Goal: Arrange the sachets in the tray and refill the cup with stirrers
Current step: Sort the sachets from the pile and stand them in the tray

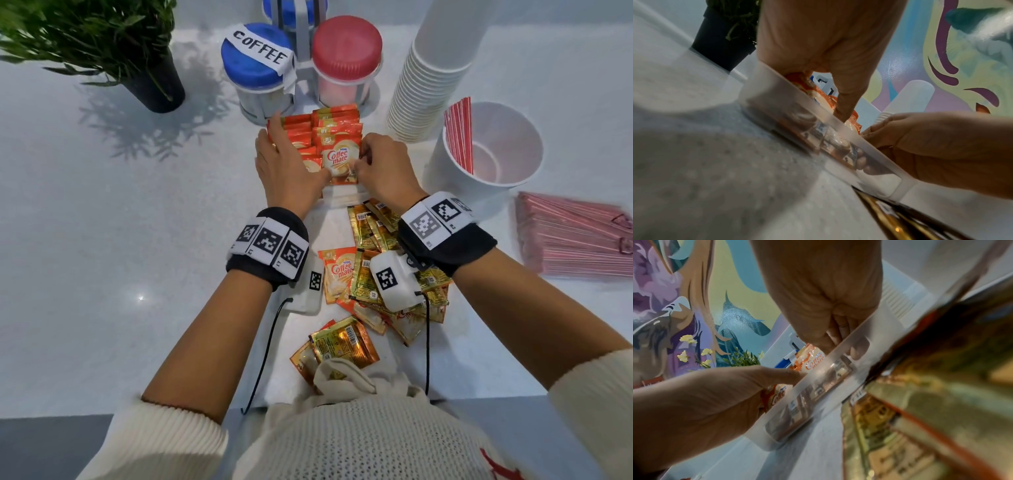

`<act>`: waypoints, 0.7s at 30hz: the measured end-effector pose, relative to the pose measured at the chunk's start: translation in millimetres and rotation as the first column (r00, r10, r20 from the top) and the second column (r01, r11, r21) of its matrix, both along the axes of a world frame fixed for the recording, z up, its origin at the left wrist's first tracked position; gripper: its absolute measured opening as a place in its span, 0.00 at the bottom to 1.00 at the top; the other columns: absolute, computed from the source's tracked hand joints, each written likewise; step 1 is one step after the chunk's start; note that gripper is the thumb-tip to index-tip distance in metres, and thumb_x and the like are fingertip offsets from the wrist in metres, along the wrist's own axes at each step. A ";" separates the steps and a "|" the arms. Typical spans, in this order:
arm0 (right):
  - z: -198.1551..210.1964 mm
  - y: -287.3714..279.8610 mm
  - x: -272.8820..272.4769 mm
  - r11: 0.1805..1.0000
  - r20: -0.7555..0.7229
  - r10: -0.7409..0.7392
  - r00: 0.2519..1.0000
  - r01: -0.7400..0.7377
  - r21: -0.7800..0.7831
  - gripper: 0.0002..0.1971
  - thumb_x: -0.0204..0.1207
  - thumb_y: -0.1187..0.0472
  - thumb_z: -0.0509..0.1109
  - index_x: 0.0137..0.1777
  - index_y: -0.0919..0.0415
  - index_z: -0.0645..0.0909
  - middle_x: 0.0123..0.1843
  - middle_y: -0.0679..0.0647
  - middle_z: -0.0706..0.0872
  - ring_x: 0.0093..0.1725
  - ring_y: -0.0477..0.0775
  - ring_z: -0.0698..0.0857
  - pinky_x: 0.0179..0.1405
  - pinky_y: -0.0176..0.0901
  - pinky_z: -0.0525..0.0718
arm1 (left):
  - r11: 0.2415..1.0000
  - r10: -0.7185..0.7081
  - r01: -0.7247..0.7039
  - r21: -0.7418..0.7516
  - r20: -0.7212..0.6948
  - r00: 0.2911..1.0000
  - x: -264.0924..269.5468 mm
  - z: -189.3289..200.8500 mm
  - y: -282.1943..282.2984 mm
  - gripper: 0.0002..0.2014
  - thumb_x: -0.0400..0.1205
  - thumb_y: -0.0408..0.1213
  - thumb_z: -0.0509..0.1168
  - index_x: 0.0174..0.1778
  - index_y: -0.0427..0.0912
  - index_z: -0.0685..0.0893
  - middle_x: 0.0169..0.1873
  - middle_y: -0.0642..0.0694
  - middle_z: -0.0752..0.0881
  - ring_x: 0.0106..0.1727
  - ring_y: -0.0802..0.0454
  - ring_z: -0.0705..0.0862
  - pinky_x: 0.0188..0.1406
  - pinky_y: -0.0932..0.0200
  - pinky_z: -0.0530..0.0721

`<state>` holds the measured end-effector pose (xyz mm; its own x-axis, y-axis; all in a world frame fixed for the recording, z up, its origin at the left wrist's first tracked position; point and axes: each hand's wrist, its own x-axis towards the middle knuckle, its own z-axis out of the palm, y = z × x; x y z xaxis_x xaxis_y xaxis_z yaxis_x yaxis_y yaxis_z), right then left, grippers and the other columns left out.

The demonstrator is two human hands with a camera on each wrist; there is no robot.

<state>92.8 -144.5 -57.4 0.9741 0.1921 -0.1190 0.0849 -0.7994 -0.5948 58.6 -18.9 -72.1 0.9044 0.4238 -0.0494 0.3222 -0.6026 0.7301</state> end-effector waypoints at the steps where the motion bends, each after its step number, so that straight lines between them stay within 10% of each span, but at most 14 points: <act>1: 0.7 -0.4 -0.1 0.999 -0.009 -0.024 1.000 0.024 0.029 0.15 0.77 0.65 0.66 0.62 0.68 0.75 0.60 0.65 0.83 0.60 0.63 0.81 0.56 0.51 0.78 | 1.000 -0.001 0.001 0.001 0.003 1.000 -0.2 -0.1 -0.1 0.50 0.69 0.40 0.76 0.80 0.38 0.52 0.77 0.37 0.61 0.80 0.42 0.59 0.81 0.48 0.57; 7: 1.6 2.4 -5.6 0.985 -0.061 0.083 0.995 -0.072 0.159 0.21 0.81 0.65 0.59 0.74 0.61 0.66 0.67 0.59 0.81 0.65 0.57 0.81 0.56 0.37 0.75 | 0.998 -0.039 0.040 0.055 -0.022 0.999 1.5 -2.8 2.0 0.48 0.69 0.41 0.75 0.81 0.42 0.53 0.77 0.35 0.61 0.79 0.39 0.60 0.79 0.43 0.60; 21: 5.7 -1.6 -9.1 0.956 -0.103 0.113 0.988 -0.079 0.284 0.25 0.81 0.67 0.58 0.77 0.57 0.59 0.70 0.56 0.79 0.64 0.49 0.79 0.63 0.41 0.76 | 0.997 -0.074 0.073 -0.013 -0.084 0.994 -4.6 5.2 3.5 0.50 0.71 0.44 0.75 0.82 0.45 0.49 0.81 0.34 0.52 0.82 0.38 0.51 0.82 0.43 0.53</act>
